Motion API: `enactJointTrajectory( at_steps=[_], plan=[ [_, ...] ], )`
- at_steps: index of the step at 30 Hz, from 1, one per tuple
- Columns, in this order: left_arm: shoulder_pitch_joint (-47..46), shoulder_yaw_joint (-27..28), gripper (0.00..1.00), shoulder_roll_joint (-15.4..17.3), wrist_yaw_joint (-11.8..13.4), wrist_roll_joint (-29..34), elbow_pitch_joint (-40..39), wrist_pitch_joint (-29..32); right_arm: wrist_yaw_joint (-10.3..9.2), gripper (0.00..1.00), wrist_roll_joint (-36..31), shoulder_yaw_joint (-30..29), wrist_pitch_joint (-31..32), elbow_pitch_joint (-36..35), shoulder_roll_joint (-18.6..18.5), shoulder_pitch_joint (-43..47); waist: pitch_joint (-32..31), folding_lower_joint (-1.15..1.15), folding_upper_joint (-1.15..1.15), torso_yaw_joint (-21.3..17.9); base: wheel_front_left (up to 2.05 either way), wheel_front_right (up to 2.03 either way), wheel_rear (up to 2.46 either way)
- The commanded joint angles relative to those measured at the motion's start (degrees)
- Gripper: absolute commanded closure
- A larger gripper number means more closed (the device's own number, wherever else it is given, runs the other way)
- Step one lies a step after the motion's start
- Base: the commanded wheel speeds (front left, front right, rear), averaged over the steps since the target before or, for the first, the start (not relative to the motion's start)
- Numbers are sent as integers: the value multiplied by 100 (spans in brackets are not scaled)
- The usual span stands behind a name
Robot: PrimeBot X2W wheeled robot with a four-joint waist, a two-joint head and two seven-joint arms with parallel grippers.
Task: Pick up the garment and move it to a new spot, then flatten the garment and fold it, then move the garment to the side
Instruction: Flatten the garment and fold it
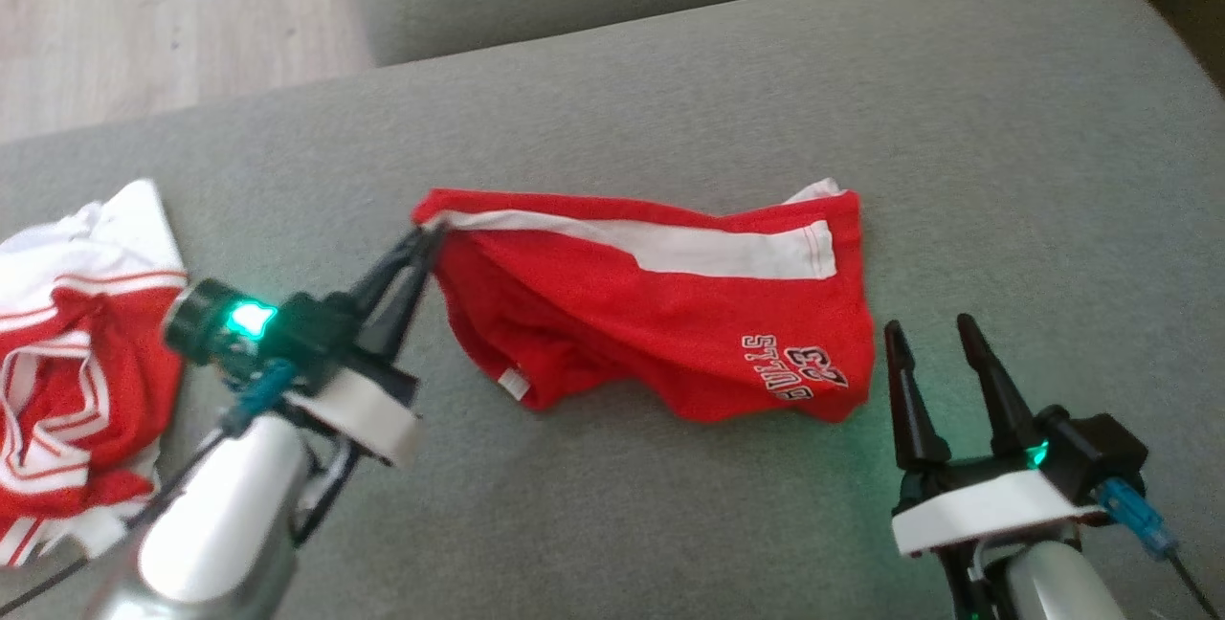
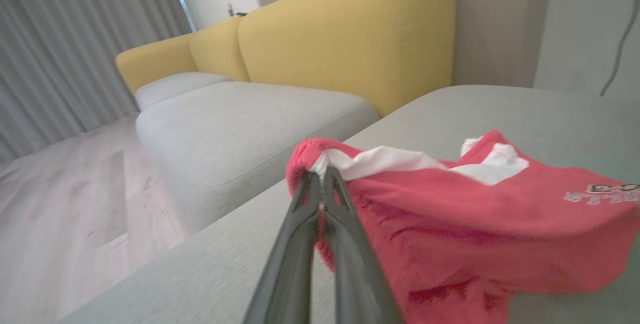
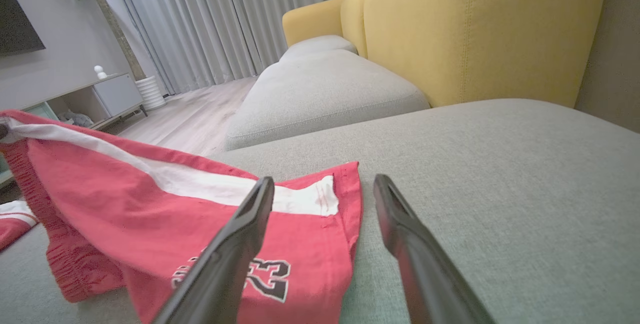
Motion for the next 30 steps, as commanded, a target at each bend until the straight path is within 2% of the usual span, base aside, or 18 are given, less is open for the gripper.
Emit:
enactJointTrajectory(
  at_steps=[1, 8, 21, 28, 29, 30],
  plan=[
    [-255, 351, 100, 273, 69, -46, -150, -95, 39, 0, 19, 73, -23, -168, -19, -224, 87, 0, 0, 150, 0, 0, 0],
    [-183, 415, 100, 351, 84, -155, -176, -198, 39, 0, 126, 188, -23, 277, -19, -658, 187, 0, 0, 453, 0, 0, 0],
    [-340, 130, 100, 73, 57, -150, -138, -308, 39, 0, 332, 995, -23, 3096, -294, -2380, 280, 0, 0, 882, 0, 0, 0],
    [-416, 16, 100, -1, 48, -131, -130, -356, 39, 0, 338, 1123, -23, 3822, -306, -3005, 344, 0, 0, 990, 0, 0, 0],
    [-424, 1, 100, -10, 47, -129, -126, -361, 39, 5, 333, 1158, -23, 3907, -301, -3055, 347, 0, 0, 1003, 0, 0, 0],
    [-432, -13, 100, -18, 46, -130, -123, -366, 39, 16, 345, 1194, -23, 4002, -292, -3101, 352, 0, 0, 1015, 0, 0, 0]
  ],
)
